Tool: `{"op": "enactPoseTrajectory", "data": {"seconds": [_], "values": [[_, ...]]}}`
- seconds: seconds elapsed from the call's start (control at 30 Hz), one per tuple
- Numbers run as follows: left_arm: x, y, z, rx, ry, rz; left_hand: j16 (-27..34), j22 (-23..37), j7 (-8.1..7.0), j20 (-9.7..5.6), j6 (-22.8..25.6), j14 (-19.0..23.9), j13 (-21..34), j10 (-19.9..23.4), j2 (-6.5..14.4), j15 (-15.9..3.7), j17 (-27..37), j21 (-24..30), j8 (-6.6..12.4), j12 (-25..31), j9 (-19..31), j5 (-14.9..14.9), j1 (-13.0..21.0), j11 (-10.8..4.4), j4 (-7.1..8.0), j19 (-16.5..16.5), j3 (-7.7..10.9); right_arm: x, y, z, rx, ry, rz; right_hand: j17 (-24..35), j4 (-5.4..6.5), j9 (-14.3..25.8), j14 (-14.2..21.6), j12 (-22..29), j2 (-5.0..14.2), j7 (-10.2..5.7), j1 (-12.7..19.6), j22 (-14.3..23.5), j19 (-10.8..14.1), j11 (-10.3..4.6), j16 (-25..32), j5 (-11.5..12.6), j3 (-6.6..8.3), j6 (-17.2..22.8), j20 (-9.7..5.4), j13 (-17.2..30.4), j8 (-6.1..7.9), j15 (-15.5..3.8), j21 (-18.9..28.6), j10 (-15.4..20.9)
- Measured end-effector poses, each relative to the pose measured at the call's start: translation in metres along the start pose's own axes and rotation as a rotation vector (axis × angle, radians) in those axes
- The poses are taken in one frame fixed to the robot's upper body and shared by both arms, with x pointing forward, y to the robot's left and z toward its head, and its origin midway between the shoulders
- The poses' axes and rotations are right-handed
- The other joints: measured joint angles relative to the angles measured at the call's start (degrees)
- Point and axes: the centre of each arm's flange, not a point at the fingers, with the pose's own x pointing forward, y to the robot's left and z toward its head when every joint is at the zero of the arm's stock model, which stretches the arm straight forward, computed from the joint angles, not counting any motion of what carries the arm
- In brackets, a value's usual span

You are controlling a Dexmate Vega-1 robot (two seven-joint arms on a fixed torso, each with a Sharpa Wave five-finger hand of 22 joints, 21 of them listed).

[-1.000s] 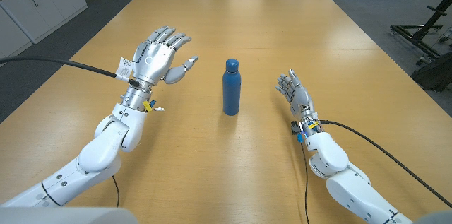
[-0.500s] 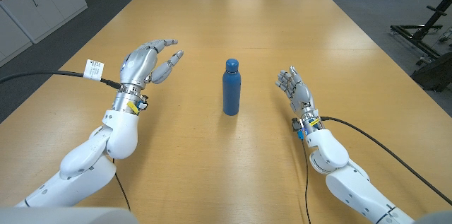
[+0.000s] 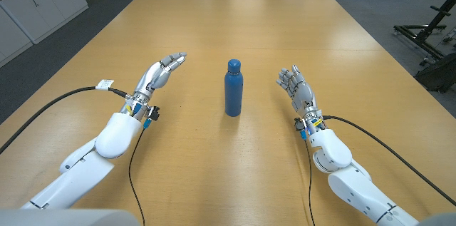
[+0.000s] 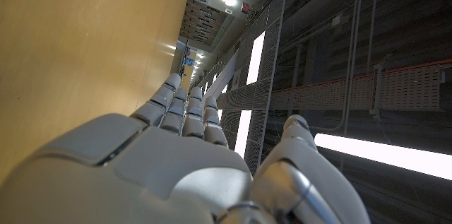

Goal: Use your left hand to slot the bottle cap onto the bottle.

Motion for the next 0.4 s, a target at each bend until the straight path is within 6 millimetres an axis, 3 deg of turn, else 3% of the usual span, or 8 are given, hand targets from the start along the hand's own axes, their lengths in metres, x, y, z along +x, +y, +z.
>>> {"op": "enactPoseTrajectory", "data": {"seconds": [0.17,0.4], "values": [[0.001,-0.003,-0.015,-0.106,0.012,0.0,-0.21,-0.05,1.23,-0.69,-1.42,-1.66,0.0,-1.7,-0.25,-0.03,0.0,-0.3,-0.68,-0.33,0.0,0.0,-1.16,0.01,0.04,-1.31,-0.53,0.001,0.0,-0.003,0.003,-0.003,0.0,0.0,0.0,-0.15,0.03,0.0,0.0,0.0,0.0,0.0,0.74,0.0,0.0,0.0,0.0,0.0,-0.74,0.0,0.0,-0.03,0.0,0.0],[0.005,-0.008,-0.028,-0.177,0.019,0.002,-0.21,-0.17,1.37,-0.39,-1.98,-2.04,0.01,-2.19,-0.25,0.23,-0.17,-0.46,-1.13,-0.33,-0.26,0.0,-1.16,0.05,0.04,-2.22,-0.53,0.003,-0.003,-0.007,0.001,-0.007,-0.002,-0.14,-0.23,-0.15,0.41,0.0,0.0,-0.24,0.0,0.0,1.13,-0.32,0.0,0.0,-0.24,-0.23,-1.13,0.0,0.0,-0.42,0.0,0.32]]}}
